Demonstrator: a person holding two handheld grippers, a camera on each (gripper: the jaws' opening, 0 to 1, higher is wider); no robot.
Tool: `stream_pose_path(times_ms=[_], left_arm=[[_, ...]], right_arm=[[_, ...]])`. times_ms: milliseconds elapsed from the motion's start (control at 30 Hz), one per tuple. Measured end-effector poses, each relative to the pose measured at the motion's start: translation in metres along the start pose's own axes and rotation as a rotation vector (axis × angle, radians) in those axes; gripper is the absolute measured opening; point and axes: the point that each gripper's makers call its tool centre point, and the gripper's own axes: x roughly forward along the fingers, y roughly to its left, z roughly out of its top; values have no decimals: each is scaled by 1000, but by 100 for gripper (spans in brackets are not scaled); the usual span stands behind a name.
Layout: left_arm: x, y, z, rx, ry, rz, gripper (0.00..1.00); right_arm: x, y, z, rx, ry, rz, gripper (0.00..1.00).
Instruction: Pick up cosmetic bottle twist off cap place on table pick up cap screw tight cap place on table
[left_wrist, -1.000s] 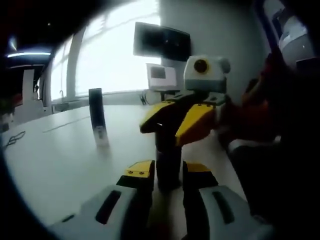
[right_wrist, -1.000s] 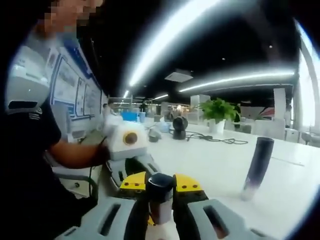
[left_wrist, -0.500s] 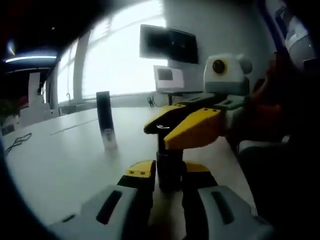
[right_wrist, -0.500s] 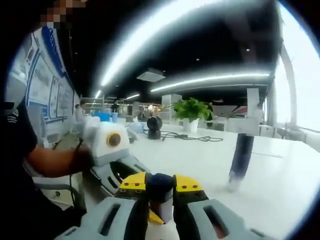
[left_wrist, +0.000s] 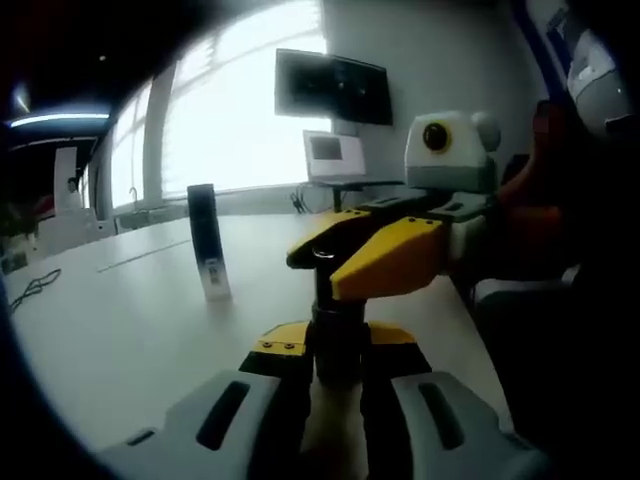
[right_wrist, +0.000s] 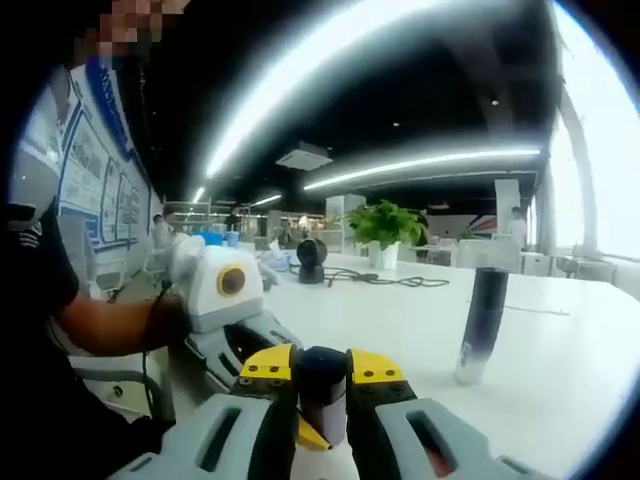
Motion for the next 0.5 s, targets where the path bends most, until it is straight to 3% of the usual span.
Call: stream_pose_path(times_ms=[133, 333, 500], left_arm=[[0, -1, -1, -12, 2, -12, 8], [1, -3, 0, -14, -1, -29, 8], [0, -4, 0, -19, -2, -32, 8]], right_arm=[[0, 2, -1, 12, 12, 62, 12], [-1, 3, -1, 41, 19, 209, 12], [0, 7, -1, -1, 30, 327, 12]])
